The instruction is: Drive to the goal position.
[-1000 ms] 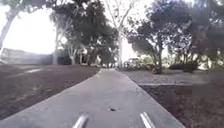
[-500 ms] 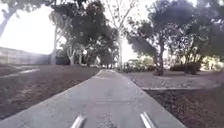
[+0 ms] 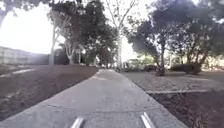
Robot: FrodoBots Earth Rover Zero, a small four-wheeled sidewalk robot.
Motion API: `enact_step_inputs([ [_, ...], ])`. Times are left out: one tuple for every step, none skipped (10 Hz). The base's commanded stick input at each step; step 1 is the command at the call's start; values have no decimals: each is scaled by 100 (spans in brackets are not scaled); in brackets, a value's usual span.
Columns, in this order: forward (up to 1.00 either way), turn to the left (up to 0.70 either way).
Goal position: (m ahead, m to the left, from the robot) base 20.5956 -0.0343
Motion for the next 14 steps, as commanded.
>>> enact_step_inputs([
  [98, 0],
  [98, 0],
  [98, 0],
  [98, 0],
  [98, 0],
  [98, 0],
  [98, 0],
  [98, 0],
  [98, 0],
  [98, 0],
  [98, 0],
  [98, 0],
  [98, 0],
  [98, 0],
])
